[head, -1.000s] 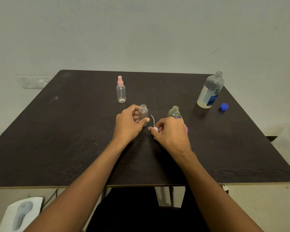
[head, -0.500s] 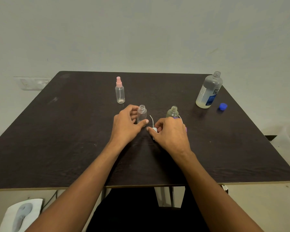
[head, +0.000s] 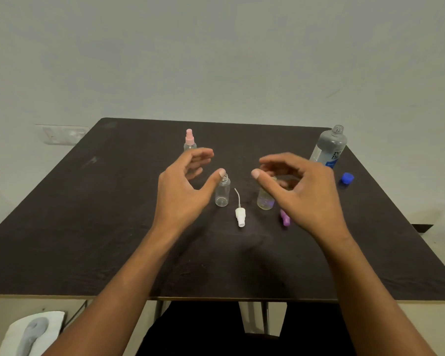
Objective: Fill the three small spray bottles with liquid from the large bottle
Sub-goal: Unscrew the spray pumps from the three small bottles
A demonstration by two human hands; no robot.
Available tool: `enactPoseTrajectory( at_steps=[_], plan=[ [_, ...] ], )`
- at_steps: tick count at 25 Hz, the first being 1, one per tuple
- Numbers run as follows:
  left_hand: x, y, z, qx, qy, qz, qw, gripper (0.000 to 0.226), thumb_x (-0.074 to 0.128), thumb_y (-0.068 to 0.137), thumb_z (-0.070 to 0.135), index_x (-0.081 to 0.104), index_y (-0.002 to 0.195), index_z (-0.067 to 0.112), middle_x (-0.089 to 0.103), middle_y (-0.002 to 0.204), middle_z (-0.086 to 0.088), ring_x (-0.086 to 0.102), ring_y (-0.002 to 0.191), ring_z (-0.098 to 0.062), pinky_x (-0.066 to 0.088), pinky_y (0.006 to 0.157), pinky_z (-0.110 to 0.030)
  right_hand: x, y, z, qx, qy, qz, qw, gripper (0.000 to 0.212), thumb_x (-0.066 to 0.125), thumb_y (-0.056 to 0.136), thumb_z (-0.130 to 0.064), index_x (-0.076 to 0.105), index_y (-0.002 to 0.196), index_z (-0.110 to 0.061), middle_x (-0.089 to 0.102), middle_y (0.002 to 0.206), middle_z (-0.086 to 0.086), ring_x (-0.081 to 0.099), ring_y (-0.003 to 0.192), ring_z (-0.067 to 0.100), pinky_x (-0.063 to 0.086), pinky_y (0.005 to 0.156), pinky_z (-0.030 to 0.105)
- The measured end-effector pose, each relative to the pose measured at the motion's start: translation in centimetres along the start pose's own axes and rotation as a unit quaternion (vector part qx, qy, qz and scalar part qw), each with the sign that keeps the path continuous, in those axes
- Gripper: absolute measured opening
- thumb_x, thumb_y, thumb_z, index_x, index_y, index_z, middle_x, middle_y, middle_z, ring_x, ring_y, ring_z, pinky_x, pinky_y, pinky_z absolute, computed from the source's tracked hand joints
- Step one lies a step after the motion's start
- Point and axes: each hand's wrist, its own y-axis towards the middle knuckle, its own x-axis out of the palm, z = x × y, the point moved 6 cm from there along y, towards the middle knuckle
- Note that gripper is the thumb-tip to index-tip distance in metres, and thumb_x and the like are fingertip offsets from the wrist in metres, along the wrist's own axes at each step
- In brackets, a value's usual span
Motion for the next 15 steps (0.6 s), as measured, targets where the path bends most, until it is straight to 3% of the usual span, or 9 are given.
enactPoseTrajectory(
  at_steps=[4,11,15],
  plan=[
    [-1.3,0.3,2.3,0.03,-0.014,0.02,0.999,0.037,0.081,0.091,0.028,0.069,0.125,0.021,0.072,0.124,0.011,0.068,0.117,-0.003,0.058,0.102,-0.036,-1.2,0.2,-2.3,-0.042,0.057,0.015,0.997,0.031,0.08,0.089,-0.04,0.078,0.116,-0.023,0.078,0.101,-0.011,0.074,0.098,-0.002,0.057,0.083,0.011],
    [-2.0,1.3,0.9,0.025,0.0,0.039,0.999,0.036,0.081,0.091,0.029,0.069,0.124,0.024,0.073,0.121,0.012,0.07,0.115,-0.003,0.059,0.1,-0.036,0.7,2.1,-2.5,-0.053,0.041,-0.016,0.998,0.032,0.081,0.089,-0.042,0.078,0.115,-0.024,0.078,0.101,-0.012,0.073,0.097,-0.003,0.058,0.083,0.012],
    [-2.6,4.2,-2.1,0.003,0.05,0.058,0.997,0.048,0.084,0.087,0.025,0.065,0.131,0.026,0.068,0.128,0.016,0.067,0.111,0.002,0.058,0.098,-0.026,3.9,6.7,-2.5,-0.064,-0.004,-0.049,0.997,0.032,0.082,0.088,-0.045,0.079,0.112,-0.024,0.077,0.095,-0.013,0.073,0.088,-0.005,0.057,0.078,0.009]
  ],
)
